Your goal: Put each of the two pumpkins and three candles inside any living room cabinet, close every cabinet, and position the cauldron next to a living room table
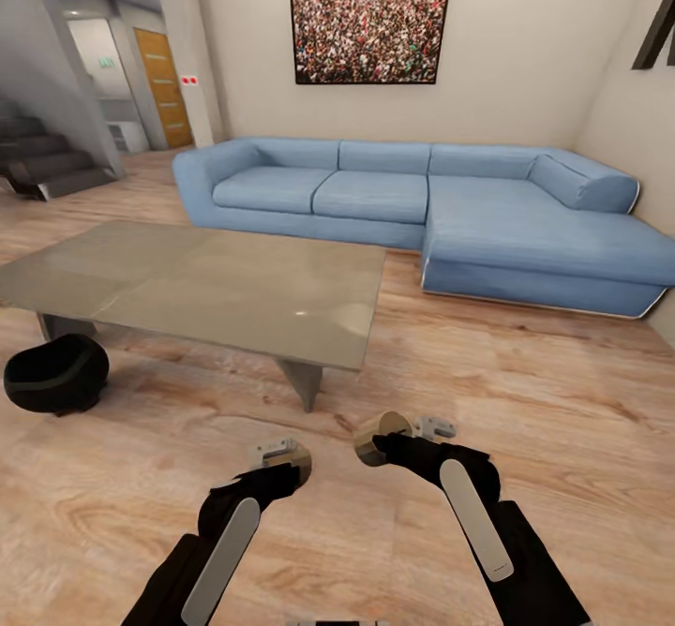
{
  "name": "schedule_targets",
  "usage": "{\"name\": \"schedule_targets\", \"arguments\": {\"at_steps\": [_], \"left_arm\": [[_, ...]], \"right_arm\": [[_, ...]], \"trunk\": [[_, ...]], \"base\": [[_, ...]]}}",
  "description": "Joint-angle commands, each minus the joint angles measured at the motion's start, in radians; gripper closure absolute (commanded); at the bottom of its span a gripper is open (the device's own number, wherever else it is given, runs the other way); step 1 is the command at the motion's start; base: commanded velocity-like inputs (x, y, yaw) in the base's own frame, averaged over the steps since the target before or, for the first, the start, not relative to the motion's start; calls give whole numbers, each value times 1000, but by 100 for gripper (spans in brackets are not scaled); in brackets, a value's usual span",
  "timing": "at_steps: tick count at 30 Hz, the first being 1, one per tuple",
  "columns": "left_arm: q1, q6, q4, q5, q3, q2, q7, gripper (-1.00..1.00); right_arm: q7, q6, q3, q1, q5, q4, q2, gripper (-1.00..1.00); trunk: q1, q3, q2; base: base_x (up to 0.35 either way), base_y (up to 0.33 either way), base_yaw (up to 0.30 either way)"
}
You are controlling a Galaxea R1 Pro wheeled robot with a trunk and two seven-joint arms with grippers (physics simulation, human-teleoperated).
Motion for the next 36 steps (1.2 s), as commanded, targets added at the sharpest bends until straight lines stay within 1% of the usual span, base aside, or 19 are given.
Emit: {"name": "schedule_targets", "arguments": {"at_steps": [1, 12, 21, 25, 33, 36], "left_arm": [[-1, 0, -1, 10, -1, 0, 10, 100], [-1, 0, 2, 12, 0, 2, 10, 100], [-1, 0, 5, 12, -1, 2, 9, 100], [-1, 0, 5, 12, -1, 2, 9, 100], [-1, 0, 4, 13, -2, 2, 9, 100], [-1, 0, 6, 12, -1, 2, 9, 100]], "right_arm": [[-11, 1, 0, -1, -12, -1, 0, 100], [-12, 0, 0, -1, -10, -1, 0, 100], [-13, 1, 0, -1, -5, -1, 0, 100], [-14, 1, 0, -1, -3, -1, 0, 100], [-14, 1, 0, -1, -3, -2, 0, 100], [-14, 1, 0, -1, -3, -2, 0, 100]], "trunk": [[-1, -1, 0], [-1, -1, 0], [-1, -1, 0], [-1, -1, 0], [-1, -1, 0], [-1, -1, 0]], "base": [[-230, 255, 290], [-159, 283, 290], [-22, 262, 290], [-1, 122, 290], [2, 19, 290], [95, 182, 290]]}}
